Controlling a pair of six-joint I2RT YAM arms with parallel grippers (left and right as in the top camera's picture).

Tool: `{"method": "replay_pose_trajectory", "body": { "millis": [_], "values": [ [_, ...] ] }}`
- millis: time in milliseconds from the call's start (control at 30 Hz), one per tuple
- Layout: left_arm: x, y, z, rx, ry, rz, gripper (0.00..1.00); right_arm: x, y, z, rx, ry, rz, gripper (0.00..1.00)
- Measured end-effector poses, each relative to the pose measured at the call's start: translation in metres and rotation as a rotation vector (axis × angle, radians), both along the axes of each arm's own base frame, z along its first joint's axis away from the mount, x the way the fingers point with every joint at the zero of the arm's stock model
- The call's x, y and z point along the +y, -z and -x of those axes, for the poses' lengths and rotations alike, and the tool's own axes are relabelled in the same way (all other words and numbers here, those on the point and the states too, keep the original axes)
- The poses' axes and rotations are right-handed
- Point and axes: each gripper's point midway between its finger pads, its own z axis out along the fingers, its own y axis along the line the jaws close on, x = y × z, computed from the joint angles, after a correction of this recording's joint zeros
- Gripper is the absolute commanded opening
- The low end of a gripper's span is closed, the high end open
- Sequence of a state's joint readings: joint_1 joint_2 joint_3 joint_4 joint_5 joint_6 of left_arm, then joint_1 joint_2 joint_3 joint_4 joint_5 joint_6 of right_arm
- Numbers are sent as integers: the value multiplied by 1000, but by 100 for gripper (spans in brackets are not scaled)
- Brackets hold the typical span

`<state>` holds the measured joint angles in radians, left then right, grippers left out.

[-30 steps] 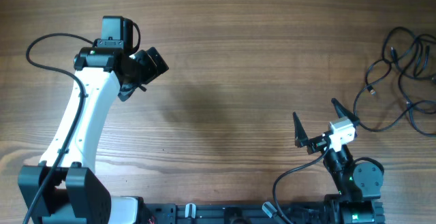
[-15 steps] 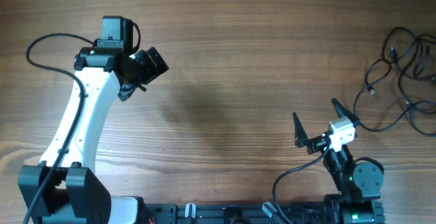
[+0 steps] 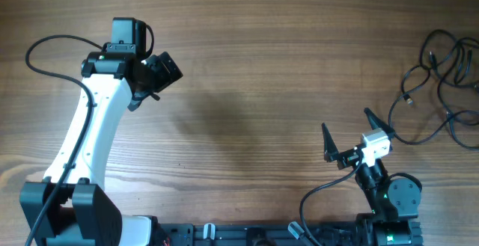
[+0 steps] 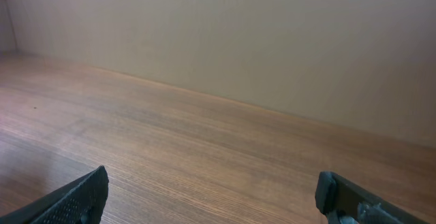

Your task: Untangle cables

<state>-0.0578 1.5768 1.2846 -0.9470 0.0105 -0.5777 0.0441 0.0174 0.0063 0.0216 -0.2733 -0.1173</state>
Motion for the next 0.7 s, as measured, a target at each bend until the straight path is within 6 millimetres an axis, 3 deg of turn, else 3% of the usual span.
{"method": "replay_pose_trajectory", "body": {
  "millis": [300,400,467,567,700],
  "values": [
    [2,-6,5,-7,-2,-10,100,0,0,0,0,0,0,100],
    [3,-36,3,-134,8,-11,100,0,0,0,1,0,0,100],
    [2,-70,0,-310,42,-21,100,0,0,0,0,0,0,100],
    [1,-101,16,-516,127,-54,99,0,0,0,0,0,0,100],
    [-5,-103,42,-666,244,-96,100,0,0,0,0,0,0,100]
  ]
}}
